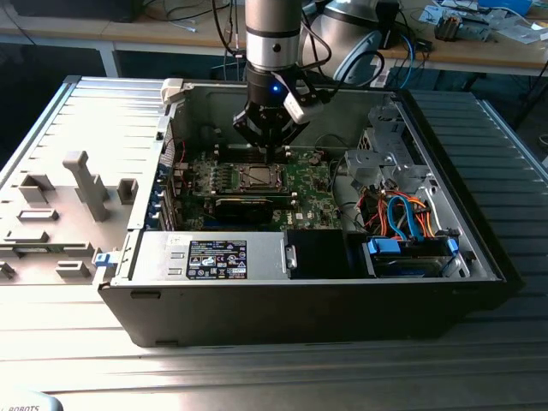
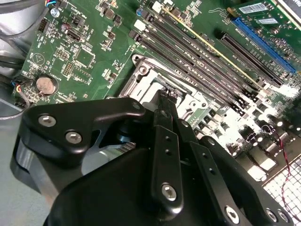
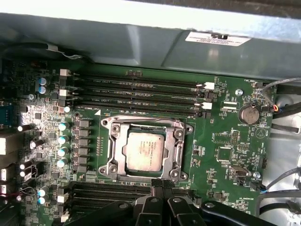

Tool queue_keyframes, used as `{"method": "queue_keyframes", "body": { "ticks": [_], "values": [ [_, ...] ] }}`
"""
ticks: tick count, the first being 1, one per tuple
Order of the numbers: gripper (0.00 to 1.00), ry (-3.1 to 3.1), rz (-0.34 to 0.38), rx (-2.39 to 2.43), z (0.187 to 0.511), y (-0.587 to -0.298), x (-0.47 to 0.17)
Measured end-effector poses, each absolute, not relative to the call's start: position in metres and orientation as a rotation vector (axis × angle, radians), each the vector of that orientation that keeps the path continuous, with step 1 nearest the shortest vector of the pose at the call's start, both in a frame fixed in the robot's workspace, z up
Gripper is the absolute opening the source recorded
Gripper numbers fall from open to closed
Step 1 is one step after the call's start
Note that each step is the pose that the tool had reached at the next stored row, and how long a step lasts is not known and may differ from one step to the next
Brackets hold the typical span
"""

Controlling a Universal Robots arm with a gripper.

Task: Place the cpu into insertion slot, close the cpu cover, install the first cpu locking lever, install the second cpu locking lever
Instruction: 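Install the second cpu locking lever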

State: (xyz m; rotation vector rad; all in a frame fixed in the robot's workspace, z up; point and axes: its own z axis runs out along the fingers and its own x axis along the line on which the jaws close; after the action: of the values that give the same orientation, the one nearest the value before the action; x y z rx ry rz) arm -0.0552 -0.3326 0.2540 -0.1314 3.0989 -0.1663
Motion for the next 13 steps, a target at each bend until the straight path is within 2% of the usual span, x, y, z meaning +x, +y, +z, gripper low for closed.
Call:
{"method": "queue_keyframes", "body": {
  "ticks": [13],
  "values": [
    [0.11, 3.1, -0.169, -0.115, 0.247, -0.344, -0.055]
  ]
}}
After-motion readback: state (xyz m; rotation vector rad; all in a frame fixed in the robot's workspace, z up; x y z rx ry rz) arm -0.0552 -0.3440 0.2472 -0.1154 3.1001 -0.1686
